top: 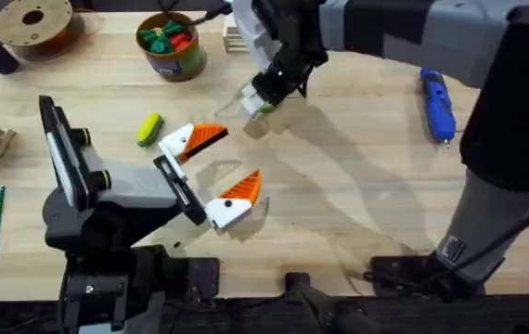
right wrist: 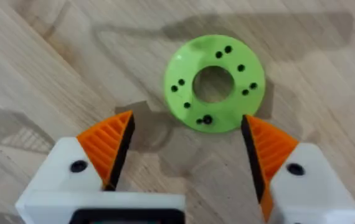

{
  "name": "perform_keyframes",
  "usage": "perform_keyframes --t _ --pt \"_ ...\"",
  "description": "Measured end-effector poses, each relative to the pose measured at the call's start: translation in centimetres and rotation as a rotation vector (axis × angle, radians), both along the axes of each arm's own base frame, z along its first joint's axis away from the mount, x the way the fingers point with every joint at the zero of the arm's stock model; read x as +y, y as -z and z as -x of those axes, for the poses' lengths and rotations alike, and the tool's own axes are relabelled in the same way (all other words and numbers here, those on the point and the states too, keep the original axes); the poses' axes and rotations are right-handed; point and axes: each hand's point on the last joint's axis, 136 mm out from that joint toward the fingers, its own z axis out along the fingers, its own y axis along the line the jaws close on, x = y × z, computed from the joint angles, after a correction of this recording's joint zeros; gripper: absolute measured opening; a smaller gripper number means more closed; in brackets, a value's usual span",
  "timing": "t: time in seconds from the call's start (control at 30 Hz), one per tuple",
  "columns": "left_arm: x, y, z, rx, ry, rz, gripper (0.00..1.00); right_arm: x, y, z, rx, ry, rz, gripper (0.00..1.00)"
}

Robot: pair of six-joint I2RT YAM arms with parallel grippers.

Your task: Pick up the gripper from the table and insert it into the empty holder that is missing its gripper. Then pick up a screw, insert it into the mounting hole, and use the screwdriver to tighten it. Finally, clean up the table by picking up the vegetable and placing it into the bucket.

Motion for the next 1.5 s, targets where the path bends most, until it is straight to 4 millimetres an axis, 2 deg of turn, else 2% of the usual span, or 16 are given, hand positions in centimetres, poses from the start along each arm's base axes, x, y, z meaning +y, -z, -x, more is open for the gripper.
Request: perform_keyframes --t 0.33,0.67,0.93,1.13,1.5 --pt "0.0 0.0 0.0 0.0 0.0 0.0 0.987 0.2 0.0 0.1 -0.064 -0.008 0.092 0.987" --pt "0.0 0.0 0.0 0.0 0.0 0.0 0.986 0.8 -2.0 -1.2 -0.115 0.002 0.076 0.98" --pt "0.0 0.0 0.0 0.0 0.0 0.0 0.985 0.7 0.2 -1.1 -0.082 -0.002 0.105 0.981" --pt "0.0 0.0 0.0 0.0 0.0 0.0 0.985 1.0 0.4 -1.1 -0.086 -0.006 0.106 0.976" --pt "0.0 0.0 0.0 0.0 0.0 0.0 0.985 1.5 0.4 -0.7 -0.087 -0.019 0.106 0.682"
